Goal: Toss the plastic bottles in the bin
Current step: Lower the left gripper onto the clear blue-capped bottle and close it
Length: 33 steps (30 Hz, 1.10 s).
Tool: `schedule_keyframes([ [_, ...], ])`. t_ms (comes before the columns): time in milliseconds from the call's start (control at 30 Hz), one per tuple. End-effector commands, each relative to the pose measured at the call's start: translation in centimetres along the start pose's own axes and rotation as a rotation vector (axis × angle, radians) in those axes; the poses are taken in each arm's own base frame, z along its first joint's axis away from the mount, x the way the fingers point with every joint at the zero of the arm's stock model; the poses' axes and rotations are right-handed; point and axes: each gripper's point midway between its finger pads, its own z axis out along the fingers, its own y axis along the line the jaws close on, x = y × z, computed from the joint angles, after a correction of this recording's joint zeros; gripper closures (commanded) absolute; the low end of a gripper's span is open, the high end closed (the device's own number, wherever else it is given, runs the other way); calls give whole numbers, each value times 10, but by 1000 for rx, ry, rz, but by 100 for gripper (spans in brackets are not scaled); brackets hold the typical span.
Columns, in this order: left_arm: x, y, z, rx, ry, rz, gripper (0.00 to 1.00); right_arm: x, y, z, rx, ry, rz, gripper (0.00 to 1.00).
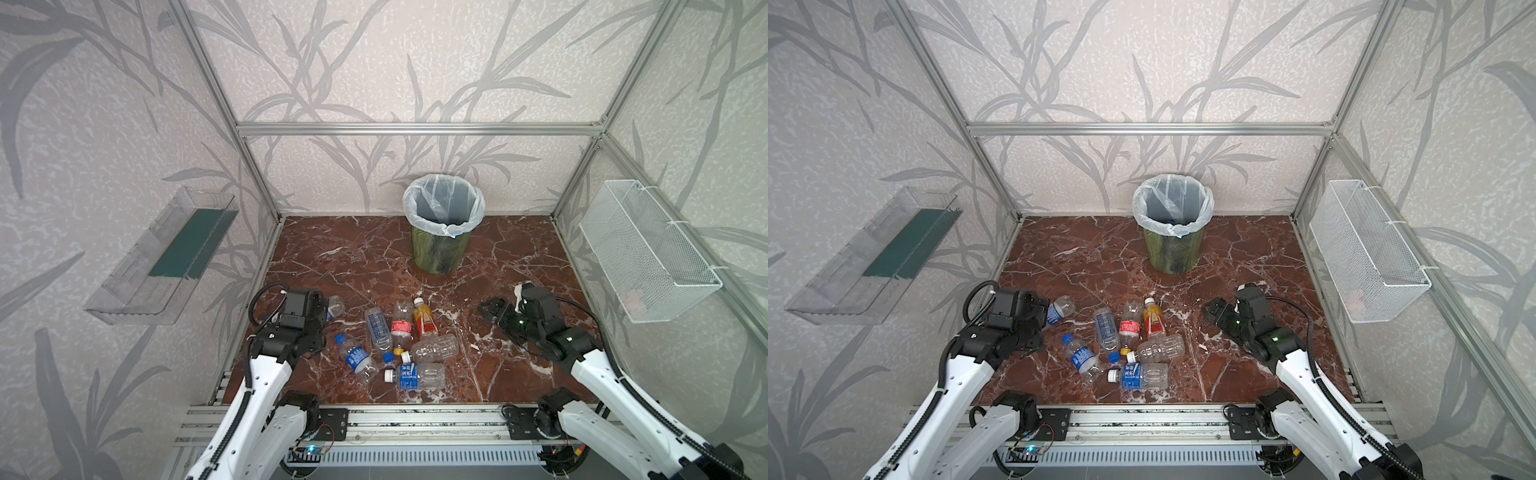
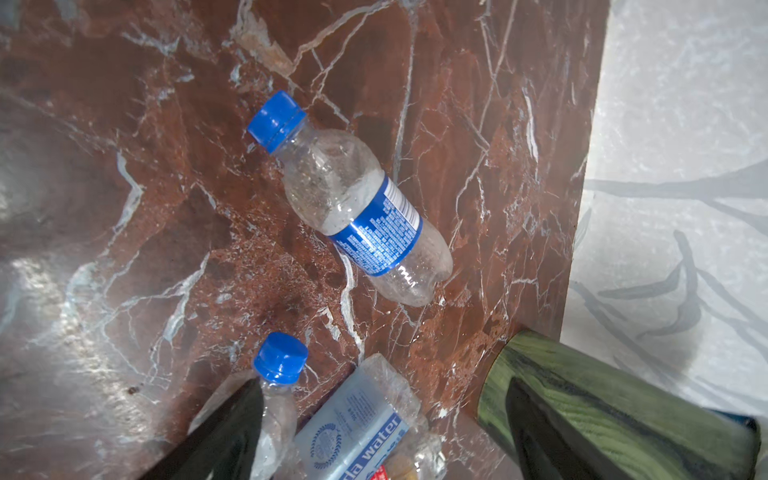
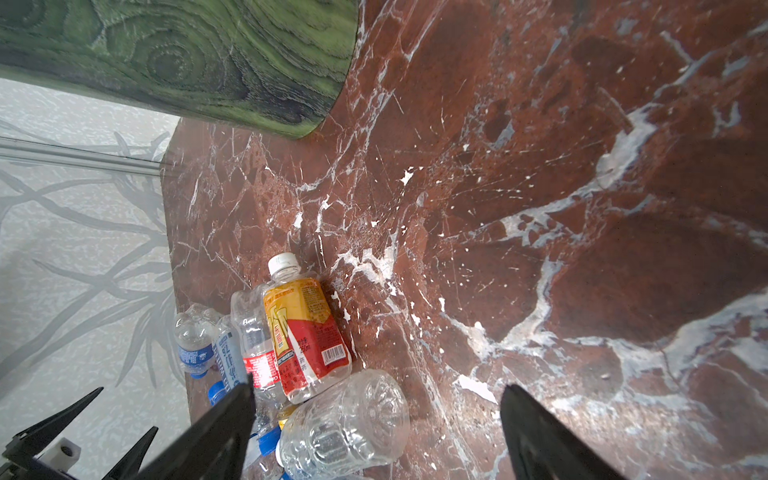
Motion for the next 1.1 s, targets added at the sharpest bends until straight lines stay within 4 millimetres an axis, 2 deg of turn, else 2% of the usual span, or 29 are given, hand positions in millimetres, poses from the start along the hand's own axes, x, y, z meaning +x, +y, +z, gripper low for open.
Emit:
schedule_keyframes([
  [0, 5, 5, 14, -34, 51, -233, 10, 0, -2, 1, 4, -10, -10, 8],
  [133, -4, -1, 24, -27, 34, -308, 10, -1, -3, -1, 11, -20, -22, 8],
  [333, -12, 7, 48, -79, 62, -402, 10, -1, -5, 0, 18, -23, -26, 8],
  [633, -14, 2, 71, -147, 108, -381, 8, -2, -6, 1, 23, -24, -30, 8],
  [800, -19, 0, 84, -202, 118, -317, 8, -2, -6, 2, 26, -21, -33, 8],
  [1067, -13, -7, 111, -307, 242, -86, 16, -2, -7, 2, 29, -26, -41, 8],
])
